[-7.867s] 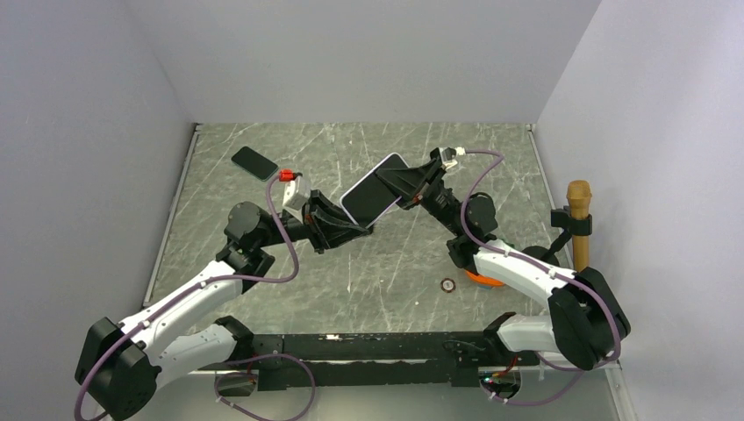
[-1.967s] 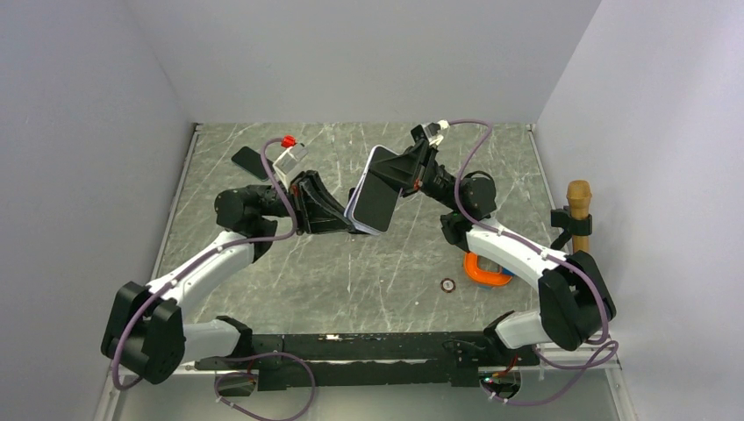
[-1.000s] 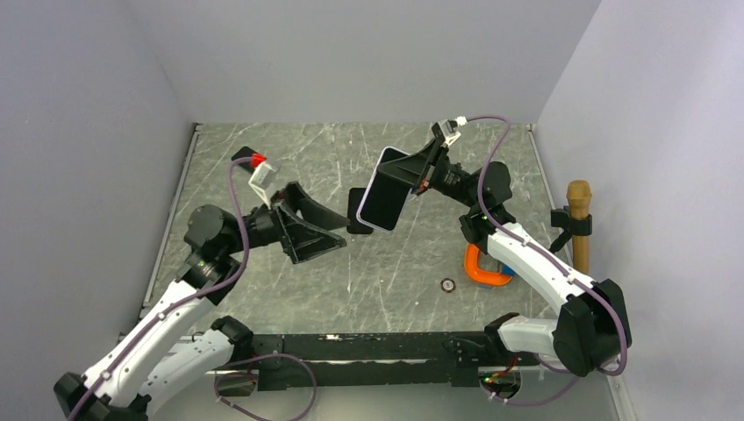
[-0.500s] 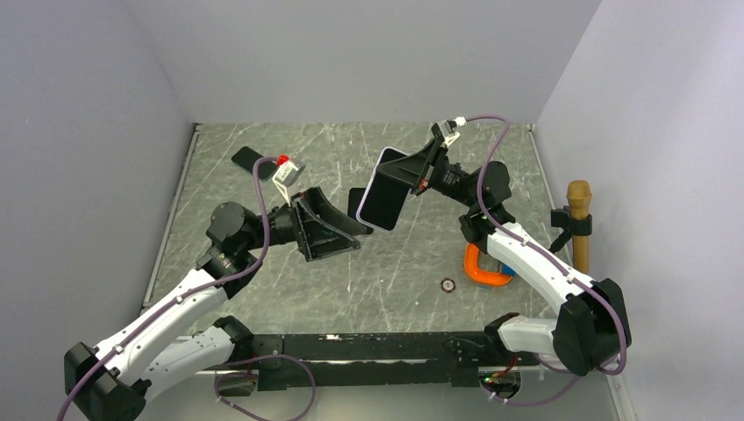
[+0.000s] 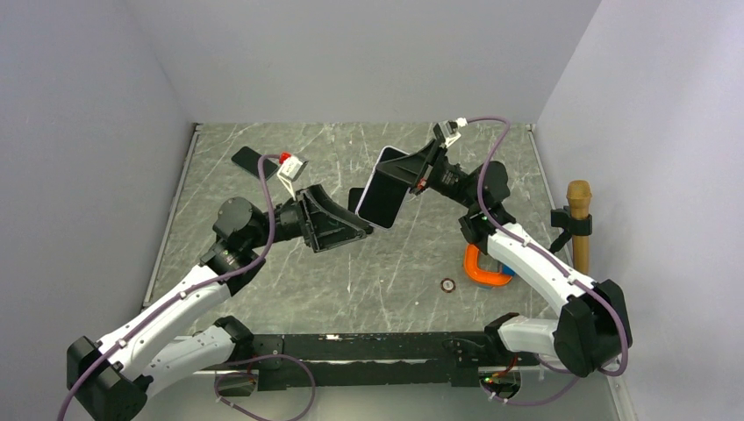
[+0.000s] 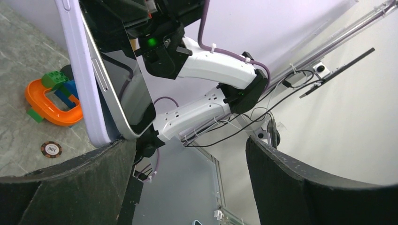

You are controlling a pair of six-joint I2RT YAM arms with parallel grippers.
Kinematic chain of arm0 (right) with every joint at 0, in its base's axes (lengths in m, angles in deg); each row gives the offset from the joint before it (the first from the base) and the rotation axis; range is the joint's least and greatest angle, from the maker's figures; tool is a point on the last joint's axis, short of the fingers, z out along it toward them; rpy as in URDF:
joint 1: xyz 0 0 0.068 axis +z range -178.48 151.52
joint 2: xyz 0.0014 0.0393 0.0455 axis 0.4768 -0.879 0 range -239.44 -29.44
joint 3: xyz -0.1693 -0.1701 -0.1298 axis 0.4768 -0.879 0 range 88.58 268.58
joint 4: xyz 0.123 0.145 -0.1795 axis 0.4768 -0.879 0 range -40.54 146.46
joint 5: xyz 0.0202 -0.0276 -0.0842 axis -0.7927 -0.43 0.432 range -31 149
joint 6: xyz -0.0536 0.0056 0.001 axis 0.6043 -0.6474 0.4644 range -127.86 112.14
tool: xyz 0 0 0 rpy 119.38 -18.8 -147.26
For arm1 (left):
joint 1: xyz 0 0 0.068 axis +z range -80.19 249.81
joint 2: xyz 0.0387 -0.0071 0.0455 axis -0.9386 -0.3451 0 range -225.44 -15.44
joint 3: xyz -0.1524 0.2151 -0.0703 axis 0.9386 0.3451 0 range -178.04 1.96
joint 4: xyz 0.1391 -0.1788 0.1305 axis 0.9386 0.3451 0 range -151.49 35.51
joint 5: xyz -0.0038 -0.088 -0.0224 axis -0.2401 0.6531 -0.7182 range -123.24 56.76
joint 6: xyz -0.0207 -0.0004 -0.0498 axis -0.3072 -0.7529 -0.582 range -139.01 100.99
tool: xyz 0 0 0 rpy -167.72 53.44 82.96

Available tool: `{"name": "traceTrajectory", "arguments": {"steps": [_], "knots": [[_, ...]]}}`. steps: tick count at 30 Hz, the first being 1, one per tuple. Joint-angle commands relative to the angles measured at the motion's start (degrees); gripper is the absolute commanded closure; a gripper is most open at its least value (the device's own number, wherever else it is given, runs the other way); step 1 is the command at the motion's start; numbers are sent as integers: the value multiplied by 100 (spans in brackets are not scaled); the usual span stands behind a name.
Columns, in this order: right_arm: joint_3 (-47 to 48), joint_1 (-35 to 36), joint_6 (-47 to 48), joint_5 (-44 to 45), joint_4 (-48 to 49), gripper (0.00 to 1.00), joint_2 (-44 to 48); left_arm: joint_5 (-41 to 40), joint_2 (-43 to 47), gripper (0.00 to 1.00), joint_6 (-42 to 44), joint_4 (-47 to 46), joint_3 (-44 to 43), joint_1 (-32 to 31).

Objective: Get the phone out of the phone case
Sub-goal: Remove the phone case from the phone.

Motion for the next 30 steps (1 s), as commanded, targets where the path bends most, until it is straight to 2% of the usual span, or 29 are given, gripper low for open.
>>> {"name": "traceTrajectory", "arguments": {"steps": [1, 6, 9, 11, 17, 18, 20, 23, 25, 27, 30], "knots": [[293, 211, -78, 49, 276, 100, 343, -455, -183, 10, 390, 469, -348, -15], [487, 292, 444, 84, -405, 100, 517, -558, -365, 10, 514, 622, -541, -12], [766, 485, 1214, -15, -1264, 100, 493, -413, -616, 16, 398, 311, -653, -16], [883, 627, 1576, -99, -1604, 100, 470, -279, -814, 27, 364, 228, -769, -10], [1090, 816, 2211, -270, -2500, 100, 518, 12, -1227, 75, 402, 213, -1003, -11], [1058, 813, 2258, -239, -2574, 94, 585, 40, -1268, 84, 459, 291, -1060, -16], [1003, 766, 2383, -70, -2792, 77, 761, -6, -1271, 99, 502, 382, -1145, -6], [912, 655, 2624, 314, -3223, 47, 1081, -220, -1135, 100, 478, 386, -1157, 6], [724, 578, 2731, 703, -3417, 31, 1365, -341, -1010, 100, 476, 490, -1181, 28], [215, 528, 2602, 1080, -3118, 23, 1795, -444, -874, 100, 408, 572, -1158, 56], [-474, 513, 2337, 1590, -2630, 19, 2294, -696, -622, 100, 132, 543, -971, 165]]}}
